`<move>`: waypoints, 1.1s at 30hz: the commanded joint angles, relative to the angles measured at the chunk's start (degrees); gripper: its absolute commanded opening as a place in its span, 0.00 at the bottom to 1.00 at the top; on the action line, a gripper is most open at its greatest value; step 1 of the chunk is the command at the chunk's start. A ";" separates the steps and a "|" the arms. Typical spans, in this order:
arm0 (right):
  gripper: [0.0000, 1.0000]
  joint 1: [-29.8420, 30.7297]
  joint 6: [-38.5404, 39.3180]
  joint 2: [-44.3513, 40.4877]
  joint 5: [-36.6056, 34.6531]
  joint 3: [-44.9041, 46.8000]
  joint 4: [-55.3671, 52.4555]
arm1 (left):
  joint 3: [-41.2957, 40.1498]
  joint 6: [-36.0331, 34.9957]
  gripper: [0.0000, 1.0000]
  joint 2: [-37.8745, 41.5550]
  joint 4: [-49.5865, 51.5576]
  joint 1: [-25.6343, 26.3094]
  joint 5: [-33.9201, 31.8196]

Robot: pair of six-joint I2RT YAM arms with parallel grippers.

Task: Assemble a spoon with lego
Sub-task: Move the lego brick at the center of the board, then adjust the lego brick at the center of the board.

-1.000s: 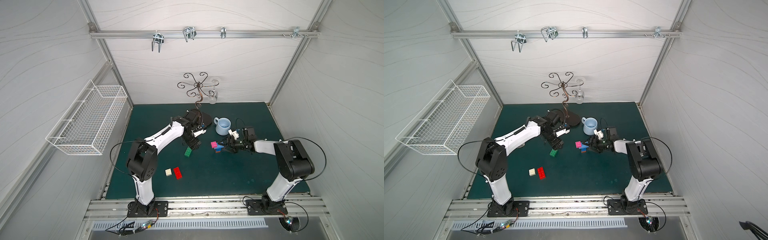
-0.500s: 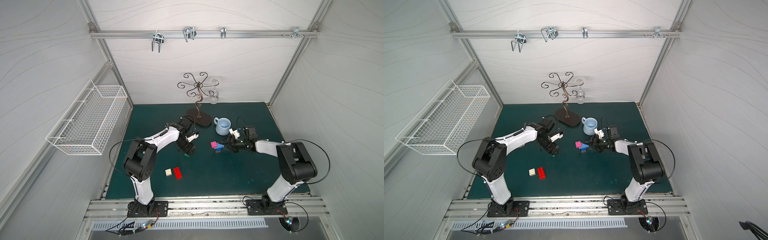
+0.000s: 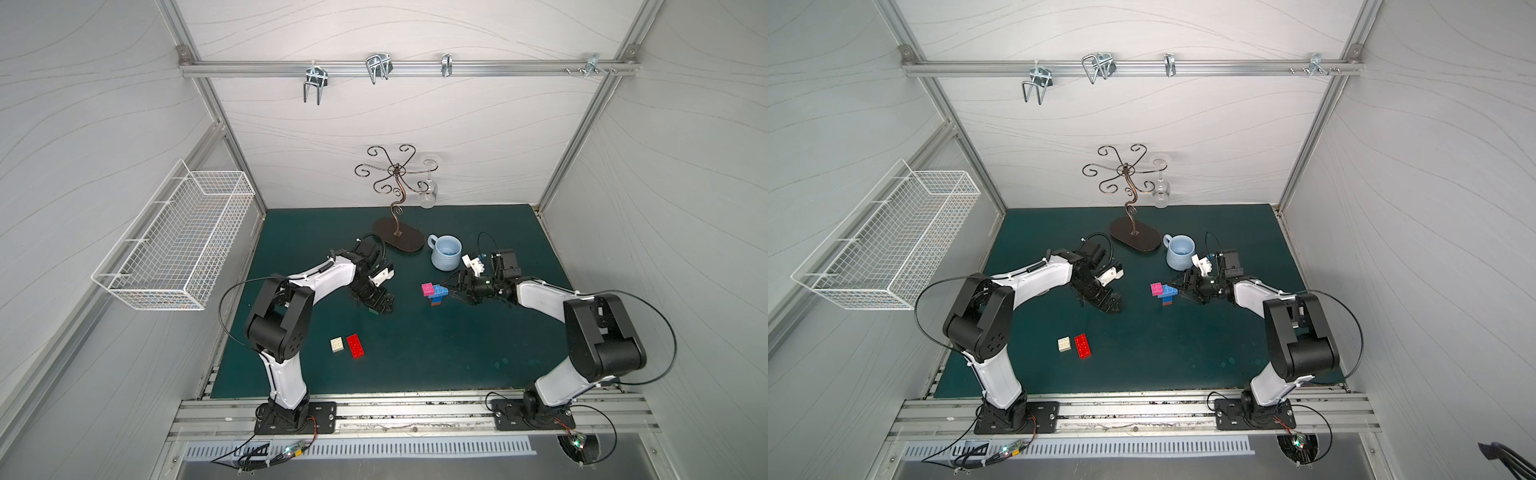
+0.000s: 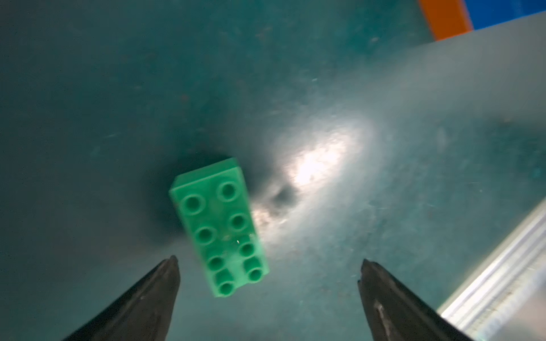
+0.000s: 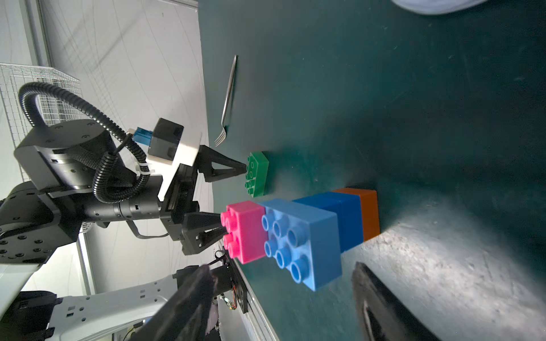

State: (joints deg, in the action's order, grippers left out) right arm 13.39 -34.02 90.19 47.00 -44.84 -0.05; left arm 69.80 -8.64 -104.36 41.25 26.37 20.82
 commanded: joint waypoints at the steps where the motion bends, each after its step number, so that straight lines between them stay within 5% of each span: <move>1: 0.76 -0.42 2.56 -3.48 -2.32 -2.00 -4.66 | 0.27 3.56 1.00 -1.01 -3.46 2.12 7.31; 8: 0.76 -0.40 5.09 -7.98 -6.91 -3.56 -10.49 | -3.29 8.77 1.00 2.29 -10.36 2.46 11.72; 17: 0.76 2.68 8.40 -11.40 -14.11 -6.82 -17.56 | -5.23 9.18 1.00 9.40 -10.80 4.53 -0.91; 33: 0.76 1.86 8.79 -11.62 -15.01 -6.23 -17.76 | 11.12 10.09 1.00 -3.52 -8.05 11.88 -8.86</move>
State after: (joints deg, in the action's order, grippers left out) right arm 15.62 -26.15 79.64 32.08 -51.03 -16.95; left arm 77.45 0.32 -106.19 33.10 37.63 14.96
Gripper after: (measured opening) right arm 0.762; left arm 0.997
